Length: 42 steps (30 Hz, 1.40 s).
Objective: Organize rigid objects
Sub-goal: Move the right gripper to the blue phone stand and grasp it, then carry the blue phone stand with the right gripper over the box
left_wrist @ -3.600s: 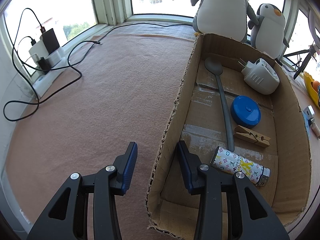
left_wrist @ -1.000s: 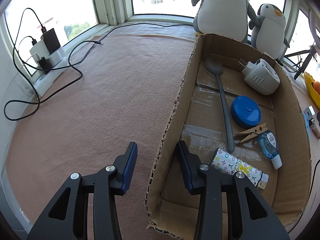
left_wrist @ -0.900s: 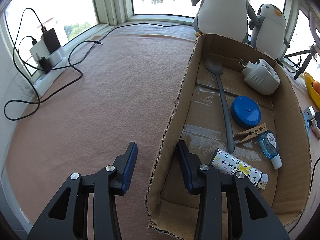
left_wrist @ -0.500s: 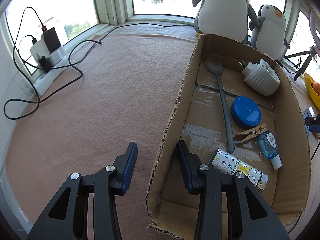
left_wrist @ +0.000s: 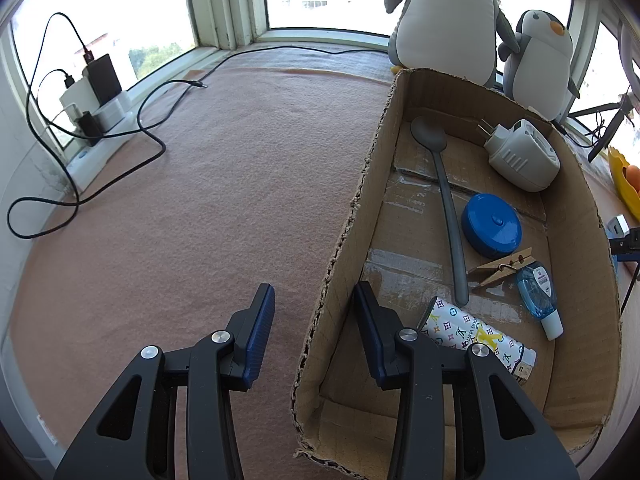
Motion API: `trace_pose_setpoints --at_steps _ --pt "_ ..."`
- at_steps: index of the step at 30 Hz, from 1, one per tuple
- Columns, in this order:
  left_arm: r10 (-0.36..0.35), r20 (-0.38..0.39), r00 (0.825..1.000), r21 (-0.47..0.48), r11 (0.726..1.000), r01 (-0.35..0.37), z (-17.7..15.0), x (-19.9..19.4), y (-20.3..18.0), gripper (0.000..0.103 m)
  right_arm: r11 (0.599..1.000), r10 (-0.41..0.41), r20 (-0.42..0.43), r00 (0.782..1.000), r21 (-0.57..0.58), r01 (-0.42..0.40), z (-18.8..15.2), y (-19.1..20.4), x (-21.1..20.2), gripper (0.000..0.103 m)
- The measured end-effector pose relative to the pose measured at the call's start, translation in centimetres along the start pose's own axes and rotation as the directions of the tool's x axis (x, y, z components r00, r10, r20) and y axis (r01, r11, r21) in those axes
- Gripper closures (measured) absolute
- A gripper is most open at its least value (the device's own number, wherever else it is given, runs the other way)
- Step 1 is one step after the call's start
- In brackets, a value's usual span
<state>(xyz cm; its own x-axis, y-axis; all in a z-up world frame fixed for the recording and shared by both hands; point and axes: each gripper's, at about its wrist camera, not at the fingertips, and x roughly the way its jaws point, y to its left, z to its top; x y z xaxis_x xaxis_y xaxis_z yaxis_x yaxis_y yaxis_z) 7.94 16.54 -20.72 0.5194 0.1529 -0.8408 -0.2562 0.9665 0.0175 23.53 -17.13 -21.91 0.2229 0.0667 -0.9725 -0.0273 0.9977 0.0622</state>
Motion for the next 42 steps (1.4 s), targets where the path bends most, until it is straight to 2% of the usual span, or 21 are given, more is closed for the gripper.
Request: trace_pose_setpoints --at_steps 15,22,26,33,42 --pt "0.000 0.000 1.000 -0.001 1.000 0.000 0.0 0.0 0.0 0.064 0.999 0.023 0.042 0.999 -0.042 -0.022 -1.6 0.5 -0.9 0.070" --pt "0.000 0.001 1.000 -0.001 1.000 0.000 0.0 0.0 0.1 0.064 0.997 0.058 0.094 0.994 -0.049 -0.053 -1.7 0.9 -3.4 0.070" --pt "-0.001 0.001 1.000 -0.001 1.000 0.001 0.0 0.0 0.1 0.064 0.994 0.075 0.146 0.986 -0.094 -0.062 -1.3 2.7 -5.5 0.070" --pt "-0.002 0.001 1.000 -0.001 1.000 0.002 0.0 0.0 0.1 0.064 0.973 0.172 0.214 0.962 -0.192 -0.131 -1.1 7.3 -9.2 0.070" --pt "-0.006 0.002 1.000 -0.007 1.000 0.006 0.1 0.0 0.3 0.064 0.917 0.305 0.183 0.935 -0.319 -0.237 -2.2 14.7 -10.3 0.070"
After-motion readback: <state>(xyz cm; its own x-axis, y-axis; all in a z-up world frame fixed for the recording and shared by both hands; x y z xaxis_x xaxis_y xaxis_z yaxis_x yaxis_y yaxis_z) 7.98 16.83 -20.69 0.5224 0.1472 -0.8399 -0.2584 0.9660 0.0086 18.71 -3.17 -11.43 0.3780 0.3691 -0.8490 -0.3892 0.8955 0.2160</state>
